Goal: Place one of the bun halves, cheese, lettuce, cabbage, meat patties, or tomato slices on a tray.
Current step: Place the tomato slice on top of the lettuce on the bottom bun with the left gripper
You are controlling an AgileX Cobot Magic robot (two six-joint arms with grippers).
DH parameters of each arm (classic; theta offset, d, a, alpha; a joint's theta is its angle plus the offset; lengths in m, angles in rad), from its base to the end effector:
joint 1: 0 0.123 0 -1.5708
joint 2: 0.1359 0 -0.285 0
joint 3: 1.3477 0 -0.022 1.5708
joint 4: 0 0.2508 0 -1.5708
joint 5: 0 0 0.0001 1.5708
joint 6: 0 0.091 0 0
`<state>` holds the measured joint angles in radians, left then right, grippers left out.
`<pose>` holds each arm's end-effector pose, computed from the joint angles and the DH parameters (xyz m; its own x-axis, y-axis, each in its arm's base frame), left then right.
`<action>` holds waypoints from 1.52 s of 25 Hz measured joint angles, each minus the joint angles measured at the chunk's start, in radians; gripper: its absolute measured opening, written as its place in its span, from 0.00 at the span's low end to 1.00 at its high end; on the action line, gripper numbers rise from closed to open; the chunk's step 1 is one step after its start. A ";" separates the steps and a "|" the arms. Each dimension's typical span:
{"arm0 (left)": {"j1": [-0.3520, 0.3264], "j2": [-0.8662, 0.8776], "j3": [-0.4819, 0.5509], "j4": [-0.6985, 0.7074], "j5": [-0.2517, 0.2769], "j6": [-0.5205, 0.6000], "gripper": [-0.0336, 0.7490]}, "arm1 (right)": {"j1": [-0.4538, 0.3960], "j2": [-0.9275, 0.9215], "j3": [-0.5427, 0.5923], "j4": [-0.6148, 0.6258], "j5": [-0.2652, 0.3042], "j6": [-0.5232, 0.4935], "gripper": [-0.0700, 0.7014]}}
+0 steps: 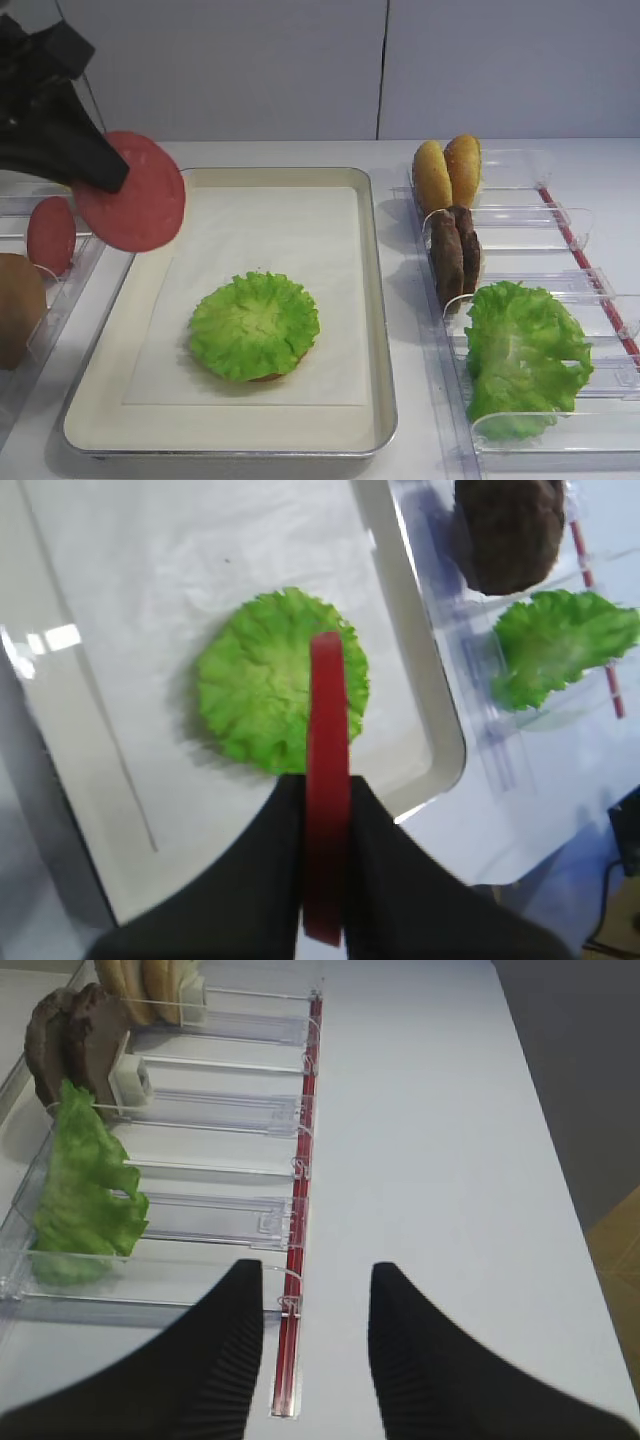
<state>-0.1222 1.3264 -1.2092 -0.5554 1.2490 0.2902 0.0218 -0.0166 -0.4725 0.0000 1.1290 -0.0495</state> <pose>0.2396 -0.0753 0.3466 -0.9038 0.1950 -0.3809 0.3616 0.8239 -0.4363 -0.0073 -0.0002 0.2642 -0.5231 -0.0609 -0.8501 -0.0477 0.9980 -0.0421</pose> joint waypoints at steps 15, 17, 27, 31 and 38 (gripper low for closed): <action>0.000 0.108 0.282 -0.456 -0.042 0.348 0.11 | 0.000 0.000 0.000 0.000 0.000 0.008 0.48; -0.008 0.154 0.282 -0.482 -0.047 0.363 0.11 | 0.000 0.000 0.000 0.000 0.000 0.012 0.48; -0.051 0.299 0.285 -0.507 -0.167 0.395 0.11 | 0.000 0.000 0.000 0.000 0.000 0.012 0.48; -0.057 0.323 0.285 -0.534 -0.174 0.405 0.11 | 0.000 0.000 0.000 0.000 0.000 0.012 0.48; -0.070 0.360 0.285 -0.556 -0.204 0.434 0.11 | 0.000 0.000 0.000 0.000 0.000 0.012 0.48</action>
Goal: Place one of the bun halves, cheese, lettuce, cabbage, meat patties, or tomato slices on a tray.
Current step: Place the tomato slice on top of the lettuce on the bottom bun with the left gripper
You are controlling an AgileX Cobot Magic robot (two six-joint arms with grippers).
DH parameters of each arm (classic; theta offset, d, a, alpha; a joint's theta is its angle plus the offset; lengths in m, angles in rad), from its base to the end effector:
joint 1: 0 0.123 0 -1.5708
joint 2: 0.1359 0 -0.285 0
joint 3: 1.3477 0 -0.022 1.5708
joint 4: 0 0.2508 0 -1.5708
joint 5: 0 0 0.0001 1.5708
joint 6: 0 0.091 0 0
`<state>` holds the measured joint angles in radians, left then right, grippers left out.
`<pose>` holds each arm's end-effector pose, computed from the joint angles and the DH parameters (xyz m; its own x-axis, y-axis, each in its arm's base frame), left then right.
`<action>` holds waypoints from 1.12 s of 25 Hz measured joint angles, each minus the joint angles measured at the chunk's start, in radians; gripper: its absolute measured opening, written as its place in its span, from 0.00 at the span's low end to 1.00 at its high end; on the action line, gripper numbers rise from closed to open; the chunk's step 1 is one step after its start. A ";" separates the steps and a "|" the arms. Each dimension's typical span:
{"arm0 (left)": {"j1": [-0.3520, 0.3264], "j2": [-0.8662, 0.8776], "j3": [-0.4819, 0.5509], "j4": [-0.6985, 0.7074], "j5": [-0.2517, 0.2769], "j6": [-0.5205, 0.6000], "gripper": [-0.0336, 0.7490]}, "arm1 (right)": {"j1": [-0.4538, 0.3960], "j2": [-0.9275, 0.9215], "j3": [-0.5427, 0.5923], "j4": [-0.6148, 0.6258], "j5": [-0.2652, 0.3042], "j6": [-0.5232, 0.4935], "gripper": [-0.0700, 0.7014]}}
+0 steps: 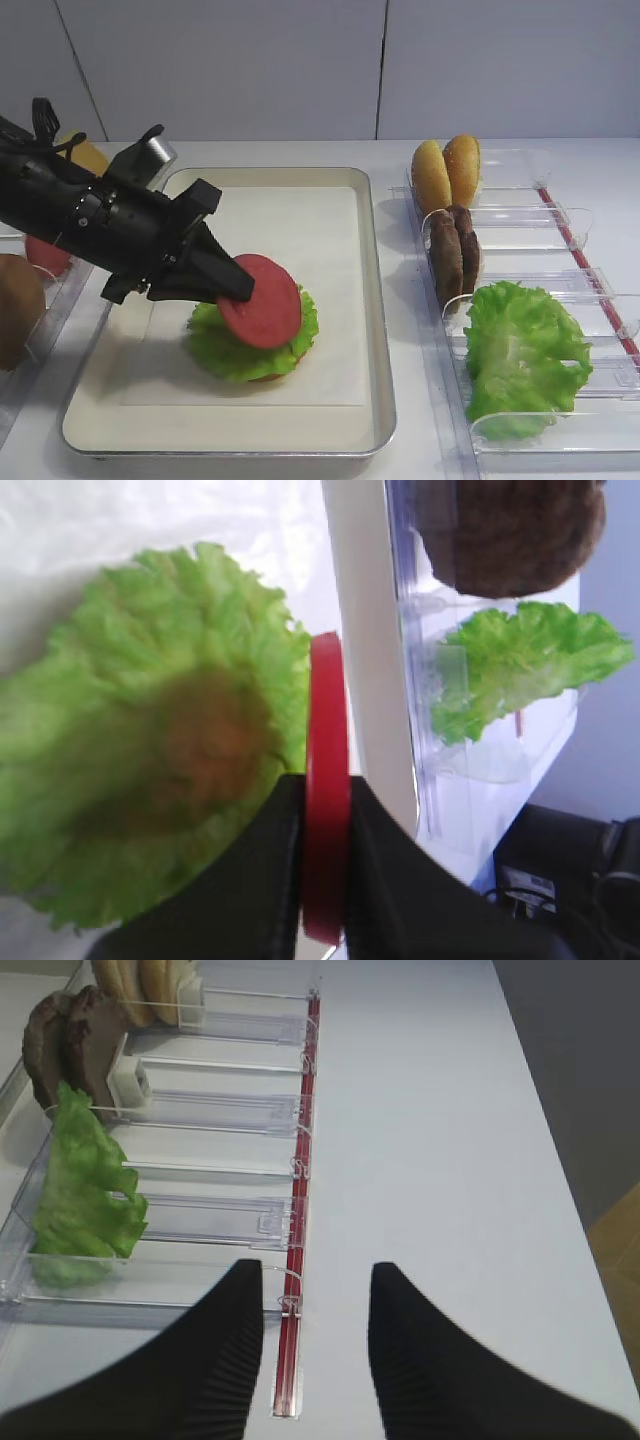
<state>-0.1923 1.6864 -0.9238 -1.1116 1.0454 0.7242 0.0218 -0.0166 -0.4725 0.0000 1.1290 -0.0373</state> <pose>0.2752 -0.1255 0.2037 -0.9713 0.1452 -0.1883 0.2378 0.5954 -0.7674 -0.0073 -0.0002 0.2642 -0.5237 -0.0487 -0.8505 -0.0414 0.9986 -0.0317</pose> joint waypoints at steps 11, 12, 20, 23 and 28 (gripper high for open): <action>0.000 0.000 0.000 -0.004 -0.022 0.004 0.11 | 0.000 0.000 0.000 0.000 0.000 0.000 0.48; 0.000 0.000 0.000 -0.004 -0.022 0.004 0.11 | 0.000 0.000 0.000 0.000 0.000 0.000 0.48; 0.000 0.042 0.000 -0.016 -0.017 0.006 0.11 | 0.000 0.000 0.000 0.000 0.000 -0.002 0.48; 0.000 0.049 0.000 -0.022 -0.017 0.006 0.11 | 0.000 0.000 0.000 0.000 0.000 -0.003 0.48; 0.000 0.051 0.000 -0.022 -0.023 0.006 0.11 | 0.000 0.000 0.000 0.000 0.000 -0.003 0.48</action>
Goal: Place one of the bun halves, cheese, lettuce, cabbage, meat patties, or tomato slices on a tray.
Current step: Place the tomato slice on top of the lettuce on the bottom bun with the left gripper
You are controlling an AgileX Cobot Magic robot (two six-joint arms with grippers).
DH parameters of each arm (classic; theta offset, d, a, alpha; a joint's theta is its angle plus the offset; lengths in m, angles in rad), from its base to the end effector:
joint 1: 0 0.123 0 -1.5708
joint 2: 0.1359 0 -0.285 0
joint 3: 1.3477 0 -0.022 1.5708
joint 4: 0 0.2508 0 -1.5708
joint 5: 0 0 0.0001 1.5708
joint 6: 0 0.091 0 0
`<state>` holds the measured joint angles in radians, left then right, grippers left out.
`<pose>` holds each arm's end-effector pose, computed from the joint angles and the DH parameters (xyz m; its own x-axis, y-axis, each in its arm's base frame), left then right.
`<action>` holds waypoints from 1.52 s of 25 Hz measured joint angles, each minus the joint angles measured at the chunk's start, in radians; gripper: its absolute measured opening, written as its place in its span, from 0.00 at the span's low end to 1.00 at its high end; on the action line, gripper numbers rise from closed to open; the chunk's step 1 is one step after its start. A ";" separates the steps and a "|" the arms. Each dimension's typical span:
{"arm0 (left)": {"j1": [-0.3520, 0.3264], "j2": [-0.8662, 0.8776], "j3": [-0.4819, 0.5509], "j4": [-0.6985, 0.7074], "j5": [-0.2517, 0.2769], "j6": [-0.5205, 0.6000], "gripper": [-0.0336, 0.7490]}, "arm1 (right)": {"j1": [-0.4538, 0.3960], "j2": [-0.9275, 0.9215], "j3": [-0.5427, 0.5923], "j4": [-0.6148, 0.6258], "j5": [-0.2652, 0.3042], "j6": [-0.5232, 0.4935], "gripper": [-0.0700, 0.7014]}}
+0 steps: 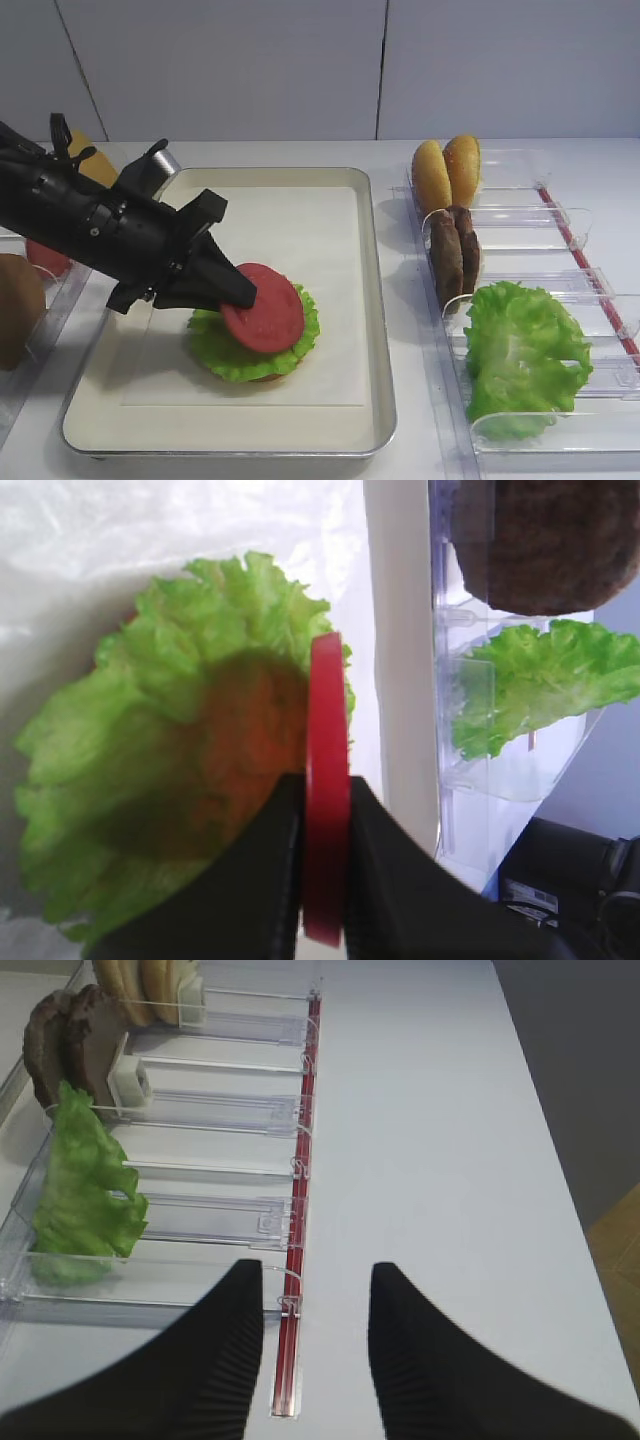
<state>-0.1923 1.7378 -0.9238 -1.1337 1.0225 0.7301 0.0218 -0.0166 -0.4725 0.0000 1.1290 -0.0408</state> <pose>0.2816 -0.1266 0.1888 -0.9811 0.1202 -0.1519 0.1937 0.6045 -0.7727 -0.0073 -0.0002 0.2642 -0.5235 -0.0522 -0.8504 -0.0432 0.9985 -0.0347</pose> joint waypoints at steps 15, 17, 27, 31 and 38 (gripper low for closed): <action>0.000 0.002 0.000 0.021 -0.030 -0.051 0.39 | 0.000 0.000 0.000 0.000 0.000 0.000 0.48; 0.000 0.002 0.000 0.026 -0.030 -0.062 0.44 | 0.000 0.000 0.000 0.000 0.000 0.000 0.48; 0.000 -0.003 -0.047 0.135 -0.019 -0.183 0.48 | 0.000 0.000 0.000 0.000 0.000 0.000 0.46; 0.000 -0.003 -0.088 0.218 0.010 -0.262 0.48 | 0.000 0.000 0.000 0.000 0.000 0.000 0.45; 0.000 -0.003 -0.106 0.287 0.034 -0.324 0.48 | 0.000 0.000 0.000 0.000 0.000 -0.001 0.45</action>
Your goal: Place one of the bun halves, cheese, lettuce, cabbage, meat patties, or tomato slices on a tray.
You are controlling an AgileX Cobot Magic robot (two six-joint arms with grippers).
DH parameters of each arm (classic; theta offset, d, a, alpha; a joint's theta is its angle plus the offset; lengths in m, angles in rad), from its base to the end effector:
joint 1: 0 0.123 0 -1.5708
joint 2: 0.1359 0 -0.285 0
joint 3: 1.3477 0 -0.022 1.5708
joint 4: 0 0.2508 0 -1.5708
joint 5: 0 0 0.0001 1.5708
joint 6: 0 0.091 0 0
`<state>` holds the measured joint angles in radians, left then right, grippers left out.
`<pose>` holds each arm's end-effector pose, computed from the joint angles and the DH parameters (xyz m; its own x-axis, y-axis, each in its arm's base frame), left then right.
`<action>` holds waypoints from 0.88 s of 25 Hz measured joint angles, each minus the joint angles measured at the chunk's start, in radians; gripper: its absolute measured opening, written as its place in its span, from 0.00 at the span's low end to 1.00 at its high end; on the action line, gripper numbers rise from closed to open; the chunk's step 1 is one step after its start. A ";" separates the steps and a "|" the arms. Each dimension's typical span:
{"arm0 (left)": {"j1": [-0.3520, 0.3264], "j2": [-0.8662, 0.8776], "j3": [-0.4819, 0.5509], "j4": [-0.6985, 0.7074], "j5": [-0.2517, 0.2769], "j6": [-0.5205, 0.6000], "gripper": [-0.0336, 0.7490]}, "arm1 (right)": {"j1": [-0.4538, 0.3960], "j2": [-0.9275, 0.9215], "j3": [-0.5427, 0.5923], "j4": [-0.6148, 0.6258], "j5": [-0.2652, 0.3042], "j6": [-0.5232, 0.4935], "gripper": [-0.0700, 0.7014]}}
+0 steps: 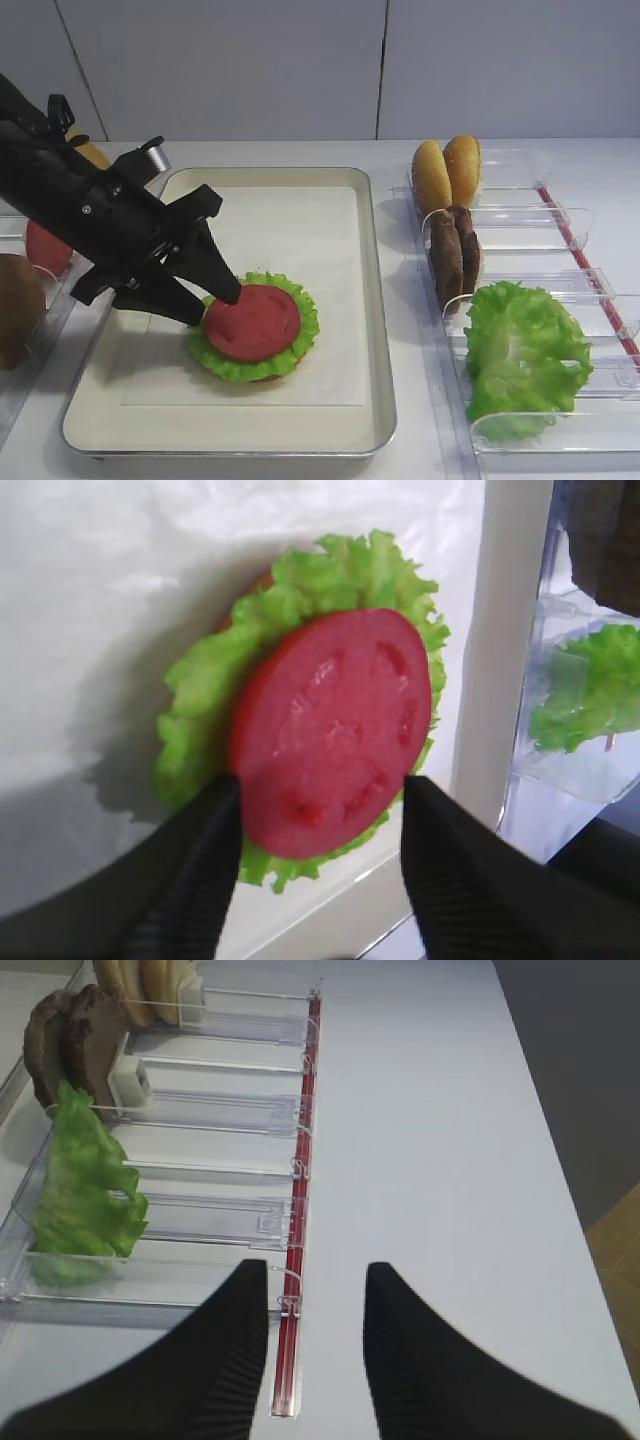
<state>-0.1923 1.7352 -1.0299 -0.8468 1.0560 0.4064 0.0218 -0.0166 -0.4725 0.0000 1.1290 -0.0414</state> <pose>0.2905 -0.1170 0.1991 -0.9931 0.1150 -0.0222 0.1013 0.7487 -0.6551 -0.0073 -0.0002 0.2642 -0.5235 -0.0528 -0.8504 -0.0435 0.9984 -0.0352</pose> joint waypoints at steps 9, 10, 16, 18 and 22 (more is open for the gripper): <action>0.000 0.000 -0.155 0.223 0.130 -0.144 0.48 | 0.000 0.000 0.000 0.000 0.000 0.000 0.45; 0.000 0.000 -0.186 0.268 0.135 -0.173 0.48 | 0.000 0.000 0.000 0.000 0.000 0.000 0.45; 0.000 -0.035 -0.283 0.473 0.150 -0.329 0.48 | 0.000 0.000 0.000 0.000 0.000 0.000 0.45; 0.000 -0.056 -0.286 0.518 0.156 -0.356 0.48 | 0.000 0.000 0.000 0.000 0.000 0.000 0.45; 0.000 -0.121 -0.288 0.660 0.161 -0.417 0.48 | 0.000 0.000 0.000 0.000 0.000 0.000 0.45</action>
<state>-0.1923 1.6140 -1.3177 -0.1864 1.2169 -0.0109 0.0218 -0.0166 -0.4725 0.0000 1.1290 -0.0414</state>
